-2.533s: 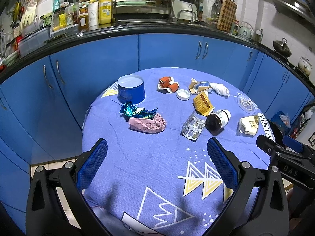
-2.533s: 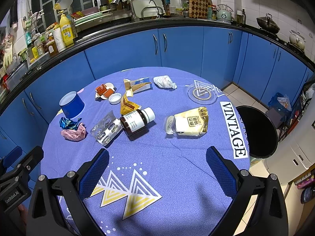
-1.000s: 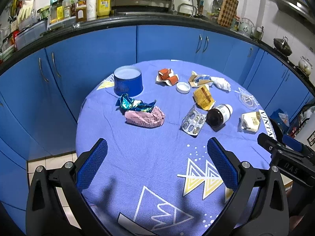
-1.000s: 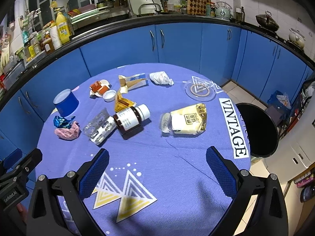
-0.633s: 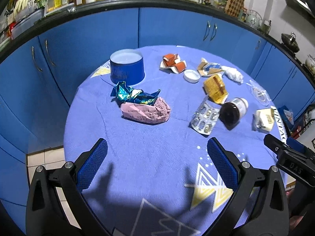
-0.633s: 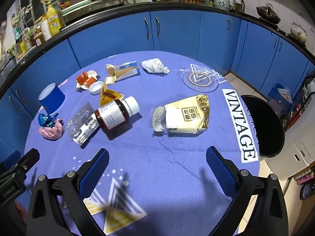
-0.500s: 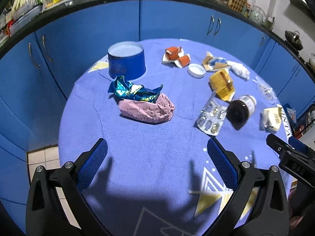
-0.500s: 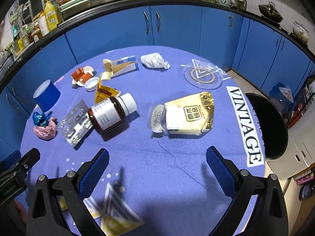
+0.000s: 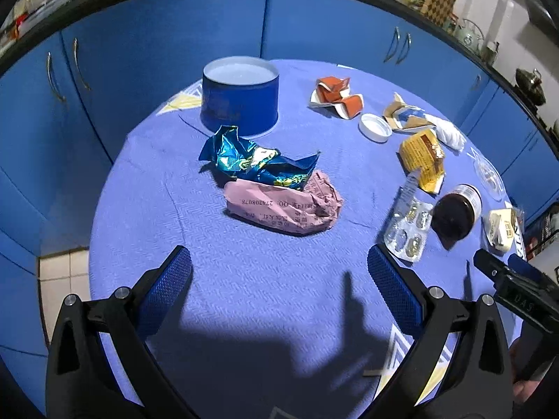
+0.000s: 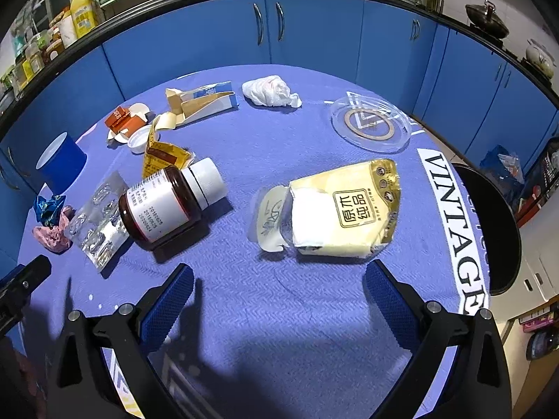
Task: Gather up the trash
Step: 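Grasp the pink crumpled wrapper with the left tool while the right tool grasps the gold snack bag, then carry the pink wrapper and gold bag over the black bin with both tools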
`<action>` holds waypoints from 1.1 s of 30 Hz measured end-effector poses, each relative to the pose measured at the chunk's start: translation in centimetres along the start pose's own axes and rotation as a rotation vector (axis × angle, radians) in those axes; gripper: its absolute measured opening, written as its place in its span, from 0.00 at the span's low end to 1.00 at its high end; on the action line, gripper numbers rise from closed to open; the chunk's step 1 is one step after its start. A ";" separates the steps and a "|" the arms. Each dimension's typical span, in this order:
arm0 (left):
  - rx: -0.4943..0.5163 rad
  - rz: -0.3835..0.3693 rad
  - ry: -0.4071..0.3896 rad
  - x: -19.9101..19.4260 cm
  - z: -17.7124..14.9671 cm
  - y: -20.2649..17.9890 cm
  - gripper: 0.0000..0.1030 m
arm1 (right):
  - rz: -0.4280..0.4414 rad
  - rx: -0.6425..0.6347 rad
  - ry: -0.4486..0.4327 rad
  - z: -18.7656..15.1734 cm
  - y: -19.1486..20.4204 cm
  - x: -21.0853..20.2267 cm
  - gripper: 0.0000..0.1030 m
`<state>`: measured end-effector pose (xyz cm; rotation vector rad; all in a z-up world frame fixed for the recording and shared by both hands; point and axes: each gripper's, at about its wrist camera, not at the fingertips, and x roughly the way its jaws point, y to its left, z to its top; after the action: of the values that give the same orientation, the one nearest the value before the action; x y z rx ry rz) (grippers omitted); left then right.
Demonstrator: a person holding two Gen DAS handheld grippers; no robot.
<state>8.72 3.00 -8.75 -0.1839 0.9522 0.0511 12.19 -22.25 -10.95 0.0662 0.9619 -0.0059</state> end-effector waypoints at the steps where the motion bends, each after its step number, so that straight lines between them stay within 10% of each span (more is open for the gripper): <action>1: -0.004 0.002 0.002 0.2 0.1 0.0 0.96 | 0.005 0.001 0.000 0.1 0.0 0.1 0.93; 11: -0.031 0.011 0.015 2.5 1.9 -0.7 0.94 | 0.008 0.015 0.007 0.9 -0.9 1.5 0.93; 18: -0.014 0.046 -0.012 2.5 2.5 -0.8 0.39 | -0.003 0.044 0.001 1.2 -2.2 1.9 0.93; 33: 0.033 -0.039 -0.093 -1.0 2.1 -1.7 0.36 | -0.011 0.017 0.013 1.7 -2.2 2.7 0.93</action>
<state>10.04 1.79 -6.50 -0.1684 0.8557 0.0080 15.05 -24.50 -12.28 0.0765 0.9749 -0.0239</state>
